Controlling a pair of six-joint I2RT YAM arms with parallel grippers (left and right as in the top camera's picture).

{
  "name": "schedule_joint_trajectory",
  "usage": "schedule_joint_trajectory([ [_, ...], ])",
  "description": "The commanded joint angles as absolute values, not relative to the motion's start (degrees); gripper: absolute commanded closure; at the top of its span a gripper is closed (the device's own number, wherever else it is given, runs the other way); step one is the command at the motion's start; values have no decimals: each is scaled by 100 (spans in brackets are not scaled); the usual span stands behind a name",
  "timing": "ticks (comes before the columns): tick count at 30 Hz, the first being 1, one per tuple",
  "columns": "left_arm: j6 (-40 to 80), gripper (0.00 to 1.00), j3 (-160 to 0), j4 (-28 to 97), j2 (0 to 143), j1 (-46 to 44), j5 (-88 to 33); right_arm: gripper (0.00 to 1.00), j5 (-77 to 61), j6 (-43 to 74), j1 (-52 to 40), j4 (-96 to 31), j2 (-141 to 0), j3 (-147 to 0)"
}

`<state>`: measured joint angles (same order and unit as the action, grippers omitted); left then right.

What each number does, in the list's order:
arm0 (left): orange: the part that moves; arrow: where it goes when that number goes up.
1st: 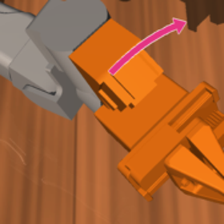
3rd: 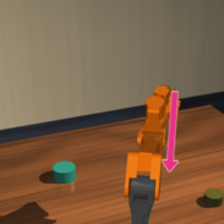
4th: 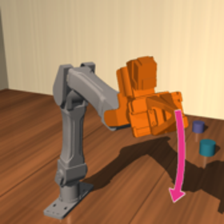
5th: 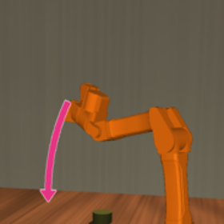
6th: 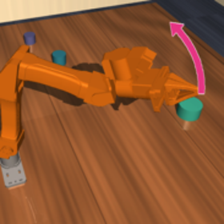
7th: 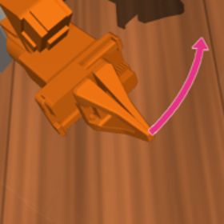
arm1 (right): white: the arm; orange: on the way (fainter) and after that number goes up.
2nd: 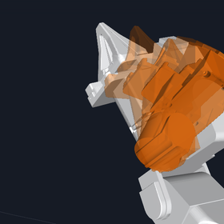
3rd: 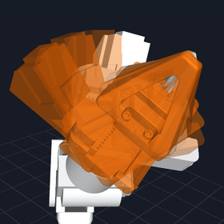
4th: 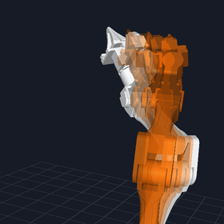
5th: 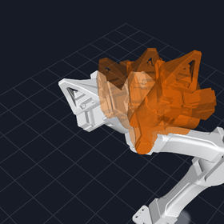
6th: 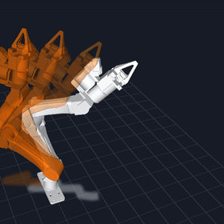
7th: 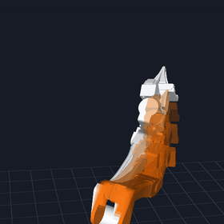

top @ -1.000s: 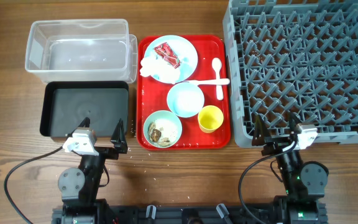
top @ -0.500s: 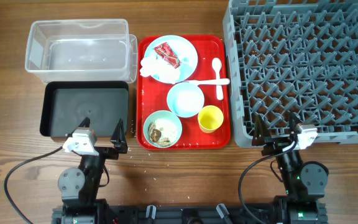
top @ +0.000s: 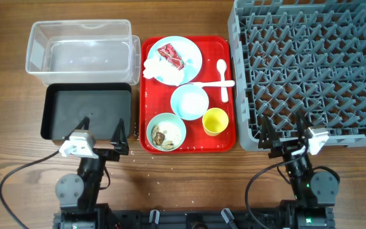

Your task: Sort waste into correct bins and load items into the dishwasher rack

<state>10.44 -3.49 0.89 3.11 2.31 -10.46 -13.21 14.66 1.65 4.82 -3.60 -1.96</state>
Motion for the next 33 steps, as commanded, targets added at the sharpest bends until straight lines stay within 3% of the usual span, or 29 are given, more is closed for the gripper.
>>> schedule_joint_trajectory([
  [1,1068,0,-1658,508,1081,198,-1094,0,-1820,1280,141,528,-788,-996],
  [8,639,0,-5369,2679,4495,198,-1774,0,-2237,676,141,-646,-3216,-3380],
  [12,613,0,-8401,4917,7179,38,-1992,0,-2196,-80,141,-2810,-5052,-5537],
  [16,-250,0,-11432,6707,9907,-913,-1645,0,-2263,-132,141,-4456,-6495,-7113],
  [23,-711,0,-11970,5734,12272,-1992,-1439,0,-2856,-108,141,-4748,-7052,-7142],
  [27,-709,0,-11968,5509,13161,-2082,-432,0,-2856,-106,141,-4849,-7052,-7142],
  [33,-882,0,-11968,5245,14164,-2067,-287,0,-2849,-108,141,-4923,-7052,-7142],
])
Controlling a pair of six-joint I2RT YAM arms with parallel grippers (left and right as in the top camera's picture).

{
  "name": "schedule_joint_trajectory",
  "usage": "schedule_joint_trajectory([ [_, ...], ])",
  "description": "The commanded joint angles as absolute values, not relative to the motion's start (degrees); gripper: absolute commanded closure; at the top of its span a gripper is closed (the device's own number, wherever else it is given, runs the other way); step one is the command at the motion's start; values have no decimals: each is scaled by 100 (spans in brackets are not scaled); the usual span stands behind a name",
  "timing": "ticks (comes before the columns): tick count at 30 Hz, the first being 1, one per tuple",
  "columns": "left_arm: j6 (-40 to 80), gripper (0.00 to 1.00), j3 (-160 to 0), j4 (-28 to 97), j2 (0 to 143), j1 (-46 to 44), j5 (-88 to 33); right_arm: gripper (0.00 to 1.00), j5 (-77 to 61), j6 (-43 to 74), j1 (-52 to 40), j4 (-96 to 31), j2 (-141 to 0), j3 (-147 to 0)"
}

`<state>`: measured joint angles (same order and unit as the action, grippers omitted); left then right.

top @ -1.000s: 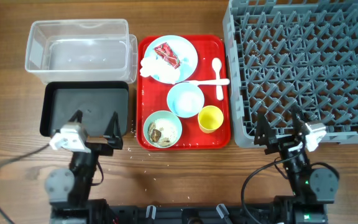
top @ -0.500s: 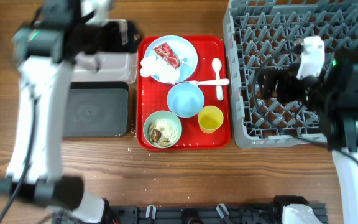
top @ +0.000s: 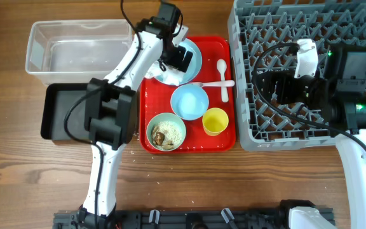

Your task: Sort waste into correct bins and load items into the dishwasher rack

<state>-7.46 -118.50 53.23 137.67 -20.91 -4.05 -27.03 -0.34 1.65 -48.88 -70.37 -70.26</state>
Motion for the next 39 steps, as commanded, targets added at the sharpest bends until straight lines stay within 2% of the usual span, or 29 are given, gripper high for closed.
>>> schedule_joint_trajectory([
  [1,-882,1,-11968,5205,14258,-2069,-285,0,-2836,-108,141,-4941,-7052,-7142],
  [2,-882,16,-11968,5181,14341,-2069,-290,0,-2836,-108,141,-4954,-7052,-7142],
  [4,-880,83,-11968,5159,14359,-2069,-290,0,-2836,-108,141,-4956,-7052,-7142],
  [5,-878,95,-11970,5162,14357,-2069,-290,0,-2836,-108,141,-4954,-7052,-7142],
  [6,-819,96,-11970,5181,14339,-2069,-294,0,-2836,-108,141,-4956,-7052,-7142],
  [11,534,96,-12438,5404,13235,-1839,-360,0,-2836,-106,141,-4958,-7052,-7142],
  [16,670,96,-12678,5422,11642,-716,-145,0,-2836,-80,141,-4982,-7052,-7142],
  [20,672,96,-12586,5564,12005,235,71,0,-2836,21,141,-5000,-7052,-7142],
  [23,672,96,-12475,5780,12538,403,71,0,-2836,21,141,-5000,-7052,-7142],
  [24,670,85,-12475,5900,12766,397,71,0,-2836,21,141,-5000,-7052,-7142],
  [25,670,57,-12475,5942,12932,386,71,0,-2836,21,141,-5002,-7052,-7142],
  [27,670,19,-12475,5961,13056,388,71,0,-2836,19,141,-5028,-7052,-7142],
  [29,668,7,-12543,5933,12969,388,73,0,-2836,21,141,-5019,-7052,-7142],
  [31,666,7,-12772,6084,12641,386,-38,0,-2836,19,141,-5019,-7052,-7142],
  [32,668,9,-12849,6228,12363,386,-355,0,-2836,19,141,-5017,-7052,-7142],
  [33,670,14,-12855,6484,11979,384,-919,0,-2836,16,141,-5019,-7052,-7142],
  [35,670,17,-12855,7028,11537,248,-1525,0,-2836,16,141,-4984,-7052,-7142],
  [39,670,20,-12816,8621,11297,-676,-1525,0,-2836,19,141,-4928,-7052,-7142],
])
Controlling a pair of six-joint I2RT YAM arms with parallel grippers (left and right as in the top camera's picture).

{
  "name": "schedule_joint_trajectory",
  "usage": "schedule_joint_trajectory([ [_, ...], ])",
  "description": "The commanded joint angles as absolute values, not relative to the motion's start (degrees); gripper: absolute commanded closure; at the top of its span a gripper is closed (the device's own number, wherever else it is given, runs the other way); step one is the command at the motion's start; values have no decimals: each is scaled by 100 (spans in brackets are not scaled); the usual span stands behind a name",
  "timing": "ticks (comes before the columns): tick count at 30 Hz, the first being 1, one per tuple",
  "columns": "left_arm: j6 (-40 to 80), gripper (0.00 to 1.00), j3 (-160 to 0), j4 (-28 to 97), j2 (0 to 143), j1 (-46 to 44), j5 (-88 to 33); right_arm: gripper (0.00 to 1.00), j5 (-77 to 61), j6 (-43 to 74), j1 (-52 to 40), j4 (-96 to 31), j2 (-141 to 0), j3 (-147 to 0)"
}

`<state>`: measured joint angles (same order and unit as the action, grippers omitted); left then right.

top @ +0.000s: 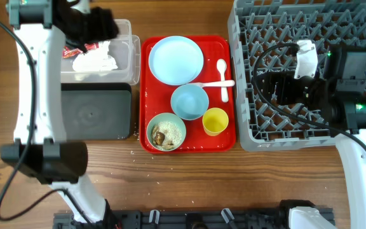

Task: Sort waste into correct bins and load items into the dishwasher rack
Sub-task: 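Grasp the yellow cup with the left gripper and lift it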

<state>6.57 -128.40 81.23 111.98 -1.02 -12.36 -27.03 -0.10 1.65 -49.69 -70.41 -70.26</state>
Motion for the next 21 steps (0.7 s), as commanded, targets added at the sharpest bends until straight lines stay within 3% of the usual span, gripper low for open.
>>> schedule_joint_trajectory([
  [1,670,21,-12691,8733,11306,-1007,-1529,0,-2836,19,141,-4928,-7052,-7142],
  [7,864,25,-11056,7721,11319,-2630,-1684,0,-2836,19,141,-4928,-7052,-7142],
  [11,1223,37,-9535,6158,11325,-3898,-1688,0,-2836,67,141,-4939,-7052,-7142],
  [17,1743,49,-8980,5719,11325,-4327,-567,0,-2838,169,141,-4952,-7052,-7142],
  [19,1743,58,-8871,5551,11325,-4318,-502,0,-2836,167,141,-4976,-7052,-7142],
  [21,1745,77,-8871,5481,11325,-4318,-504,0,-2836,169,141,-4982,-7052,-7142],
])
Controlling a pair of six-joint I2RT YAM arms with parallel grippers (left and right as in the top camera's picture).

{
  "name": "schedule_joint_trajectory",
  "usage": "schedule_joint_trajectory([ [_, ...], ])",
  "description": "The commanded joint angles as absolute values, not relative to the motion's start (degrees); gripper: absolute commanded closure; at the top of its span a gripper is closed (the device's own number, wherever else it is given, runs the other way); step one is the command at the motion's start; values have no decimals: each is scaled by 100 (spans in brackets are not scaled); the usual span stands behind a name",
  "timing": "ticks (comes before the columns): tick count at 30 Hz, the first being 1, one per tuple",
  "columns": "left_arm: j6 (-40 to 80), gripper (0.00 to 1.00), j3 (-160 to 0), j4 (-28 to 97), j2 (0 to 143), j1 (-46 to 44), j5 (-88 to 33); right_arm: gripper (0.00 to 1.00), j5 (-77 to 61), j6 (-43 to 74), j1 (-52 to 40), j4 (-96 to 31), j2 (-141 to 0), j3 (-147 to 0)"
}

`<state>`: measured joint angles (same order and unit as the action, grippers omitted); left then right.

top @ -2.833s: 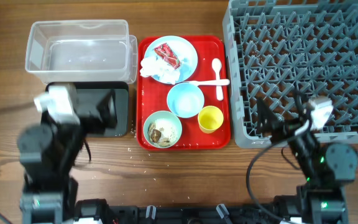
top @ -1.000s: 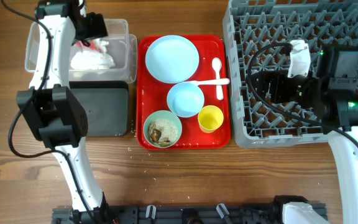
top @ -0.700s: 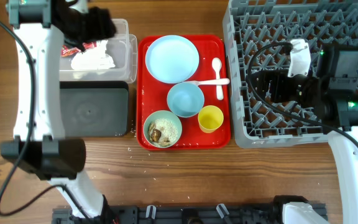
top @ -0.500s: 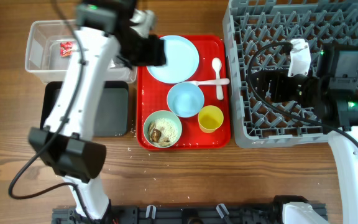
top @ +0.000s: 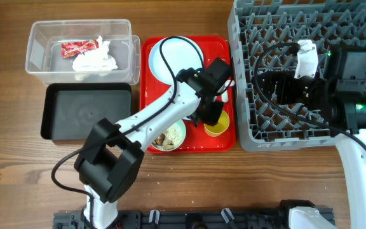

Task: Sort waste into correct bins and load items into the dishwasher rack
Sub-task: 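Grasp the yellow cup with the left gripper and lift it, then pass the yellow cup from the left gripper to the right gripper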

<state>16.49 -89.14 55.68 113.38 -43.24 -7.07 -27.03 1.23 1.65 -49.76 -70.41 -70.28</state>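
Observation:
My left arm reaches across the red tray (top: 146,95), and its gripper (top: 211,117) sits right over the yellow cup (top: 219,130); the arm hides how the fingers stand. The empty light blue plate (top: 173,54) lies at the tray's far end. A bowl with food scraps (top: 169,136) shows at the near left. The arm covers the blue bowl and most of the white spoon. A red wrapper (top: 78,46) and a white tissue (top: 94,62) lie in the clear bin (top: 37,28). My right gripper (top: 264,86) hovers open over the grey dishwasher rack (top: 310,25).
A black bin (top: 88,111) stands in front of the clear bin, left of the tray. The rack fills the right side of the wooden table. Cables trail from both arms over the tray and the rack.
My left arm has moved from over the clear bin to the right side of the tray, its gripper now at the yellow cup. Wrapper and tissue stay in the clear bin. The right arm is unchanged.
Both arms were folded at the table's front, with wrapper and tissue on the plate. Then my left gripper was at the plate and my right over the rack. Later the waste lay in the clear bin under my left gripper. Now that gripper is at the cup.

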Motion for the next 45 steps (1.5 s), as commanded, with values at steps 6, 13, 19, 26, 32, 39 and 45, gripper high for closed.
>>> schedule_joint_trajectory([
  [6,1894,96,-8877,5452,11277,-4246,-786,0,-2864,298,141,-4980,-7052,-7142],
  [13,1511,96,-8965,5553,10151,-1883,-5194,0,-4532,720,141,-4609,-7102,-7142],
  [19,1197,96,-8962,5369,10125,-1177,-8007,0,-6726,749,-209,-3181,-7721,-6963],
  [26,1199,96,-8962,5162,10125,-1177,-8829,10,-7258,768,-698,-2272,-8167,-6963],
  [32,1199,96,-8962,5164,10125,-1177,-8827,37,-7658,1219,-952,-1229,-8167,-6963],
  [39,1201,67,-8962,5162,10125,-1177,-8803,62,-7655,1415,-864,-1118,-8152,-6963],
  [45,1201,62,-8962,5164,10125,-1177,-7120,63,-6060,1503,738,-3256,-7776,-6973],
])
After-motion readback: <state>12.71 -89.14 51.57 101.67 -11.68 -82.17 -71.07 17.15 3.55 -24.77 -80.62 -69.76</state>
